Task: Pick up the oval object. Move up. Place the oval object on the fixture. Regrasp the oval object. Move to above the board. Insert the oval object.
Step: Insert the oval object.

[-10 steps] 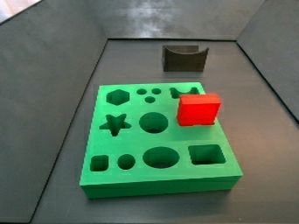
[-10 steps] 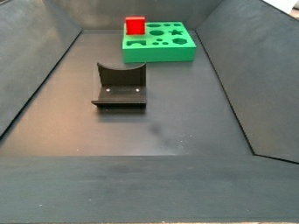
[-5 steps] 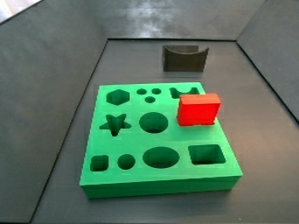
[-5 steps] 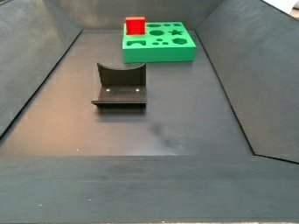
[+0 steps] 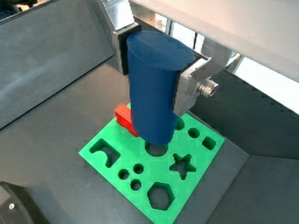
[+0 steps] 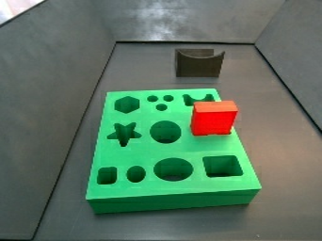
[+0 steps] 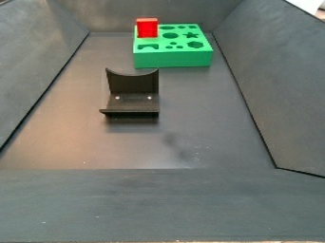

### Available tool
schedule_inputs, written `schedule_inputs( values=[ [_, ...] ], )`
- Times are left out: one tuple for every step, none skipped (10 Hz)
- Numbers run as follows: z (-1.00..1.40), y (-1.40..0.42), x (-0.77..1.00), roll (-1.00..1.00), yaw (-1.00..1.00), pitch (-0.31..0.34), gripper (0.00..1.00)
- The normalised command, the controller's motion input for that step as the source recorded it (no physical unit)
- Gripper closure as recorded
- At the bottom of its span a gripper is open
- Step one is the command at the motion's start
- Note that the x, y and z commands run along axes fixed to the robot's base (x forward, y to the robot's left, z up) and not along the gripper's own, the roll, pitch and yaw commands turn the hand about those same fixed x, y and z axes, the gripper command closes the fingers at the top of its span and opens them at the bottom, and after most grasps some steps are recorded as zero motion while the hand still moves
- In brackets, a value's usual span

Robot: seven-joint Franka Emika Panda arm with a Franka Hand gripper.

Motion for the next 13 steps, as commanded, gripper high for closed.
schedule_inputs(
  values=[
    [-0.04, -0.09, 0.0, -0.03, 0.01, -0.003, 1.0],
    [-0.24, -0.44, -0.15, -0.04, 0.0, -0.086, 1.0],
    [-0.41, -0.59, 0.0, 0.0, 0.0, -0.041, 1.0],
    [-0.53, -0.59, 0.27, 0.0, 0.0, 0.0, 1.0],
    [-0.63, -0.56, 0.14, 0.0, 0.0, -0.003, 1.0],
    [-0.7, -0.55, 0.3, 0.0, 0.01, 0.0, 1.0],
    [-0.73, -0.55, 0.2, 0.0, 0.0, -0.047, 1.0],
    [-0.76, -0.53, 0.12, 0.02, 0.01, -0.073, 1.0],
    [-0.75, -0.53, 0.06, 0.04, 0.01, -0.087, 1.0],
    [-0.75, -0.45, 0.05, 0.05, 0.02, -0.091, 1.0],
    [-0.74, -0.37, 0.07, 0.04, 0.06, -0.084, 1.0],
    [-0.74, -0.35, 0.08, 0.02, 0.03, -0.077, 1.0],
    [-0.47, -0.13, 0.0, -0.01, 0.0, -0.051, 1.0]
  ],
)
